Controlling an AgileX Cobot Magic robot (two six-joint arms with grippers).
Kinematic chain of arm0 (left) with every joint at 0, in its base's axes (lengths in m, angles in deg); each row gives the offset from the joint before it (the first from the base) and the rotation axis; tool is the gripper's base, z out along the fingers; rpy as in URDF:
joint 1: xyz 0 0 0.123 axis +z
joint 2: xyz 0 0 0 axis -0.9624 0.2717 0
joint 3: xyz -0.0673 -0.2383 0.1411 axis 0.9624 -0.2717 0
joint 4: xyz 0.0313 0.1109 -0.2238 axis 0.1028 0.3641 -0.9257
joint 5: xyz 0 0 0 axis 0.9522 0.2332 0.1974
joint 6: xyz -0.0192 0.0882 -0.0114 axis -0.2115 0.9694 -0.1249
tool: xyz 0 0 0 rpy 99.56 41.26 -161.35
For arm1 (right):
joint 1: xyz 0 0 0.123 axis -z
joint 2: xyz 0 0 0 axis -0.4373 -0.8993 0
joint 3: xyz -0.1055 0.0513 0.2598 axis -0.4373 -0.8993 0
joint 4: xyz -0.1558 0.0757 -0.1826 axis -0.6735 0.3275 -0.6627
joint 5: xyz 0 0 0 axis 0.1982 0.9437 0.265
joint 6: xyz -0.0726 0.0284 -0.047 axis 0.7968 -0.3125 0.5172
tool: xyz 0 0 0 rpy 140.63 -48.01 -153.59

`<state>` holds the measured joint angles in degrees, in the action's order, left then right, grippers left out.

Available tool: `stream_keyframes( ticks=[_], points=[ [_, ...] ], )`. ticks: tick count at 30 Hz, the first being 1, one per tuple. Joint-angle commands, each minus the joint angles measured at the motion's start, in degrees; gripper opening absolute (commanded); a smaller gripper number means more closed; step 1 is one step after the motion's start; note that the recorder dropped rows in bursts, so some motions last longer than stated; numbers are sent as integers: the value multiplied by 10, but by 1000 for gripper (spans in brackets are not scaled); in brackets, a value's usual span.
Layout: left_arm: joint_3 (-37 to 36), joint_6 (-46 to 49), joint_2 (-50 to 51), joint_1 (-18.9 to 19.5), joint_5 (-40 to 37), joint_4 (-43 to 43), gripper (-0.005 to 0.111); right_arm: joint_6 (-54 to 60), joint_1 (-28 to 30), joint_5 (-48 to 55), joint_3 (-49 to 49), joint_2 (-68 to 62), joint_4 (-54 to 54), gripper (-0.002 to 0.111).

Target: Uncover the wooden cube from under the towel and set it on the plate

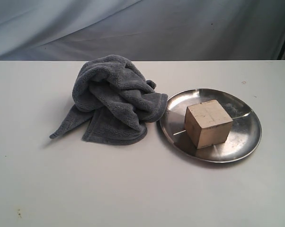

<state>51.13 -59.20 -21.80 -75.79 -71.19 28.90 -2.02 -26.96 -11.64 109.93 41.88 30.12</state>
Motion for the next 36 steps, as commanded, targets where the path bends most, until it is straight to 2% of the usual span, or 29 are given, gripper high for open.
stream_keyframes(
  ticks=[1,13,21,27,36],
  points=[
    [-3,0,-1,0,1,0,1,7,4,83,-9,46,-2,0],
    [-3,-2,-1,0,1,0,1,7,4,91,-25,159,-2,0],
    [-3,-2,-1,0,1,0,1,7,4,139,-25,160,0,0],
    [-3,-1,-1,0,1,0,1,7,4,135,-28,160,-16,0],
    [-3,-1,-1,0,1,0,1,-55,-4,86,-149,160,-18,0]
  ],
)
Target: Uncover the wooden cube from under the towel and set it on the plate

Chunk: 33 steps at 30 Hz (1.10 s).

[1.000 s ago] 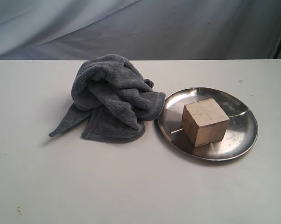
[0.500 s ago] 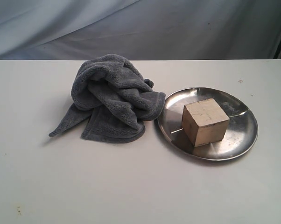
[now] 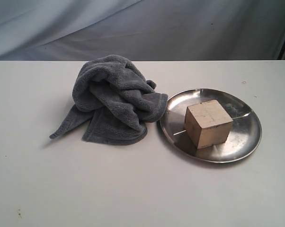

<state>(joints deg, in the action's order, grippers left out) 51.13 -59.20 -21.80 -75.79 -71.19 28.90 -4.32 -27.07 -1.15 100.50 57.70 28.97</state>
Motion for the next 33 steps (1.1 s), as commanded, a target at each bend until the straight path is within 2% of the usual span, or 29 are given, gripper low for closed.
stream_keyframes(
  ticks=[1,7,9,15,22,27,33],
  points=[
    [-3,-1,-1,0,1,0,1,-33,-3,-24,-72,2,-6,0],
    [-3,-1,-1,0,1,0,1,-55,-7,-107,-149,2,-6,0],
    [-3,-1,-1,0,1,0,1,-59,-11,-144,-149,2,-9,0],
    [-3,-1,-1,0,1,0,1,-57,-11,-157,-149,2,-66,0],
    [-3,-1,-1,0,1,0,1,-43,-11,-139,-149,2,-90,0],
    [-3,-1,-1,0,1,0,1,-29,-11,-42,-149,2,-93,0],
    [-3,-1,-1,0,1,0,1,-29,-11,-32,-149,2,-93,0]
  ],
)
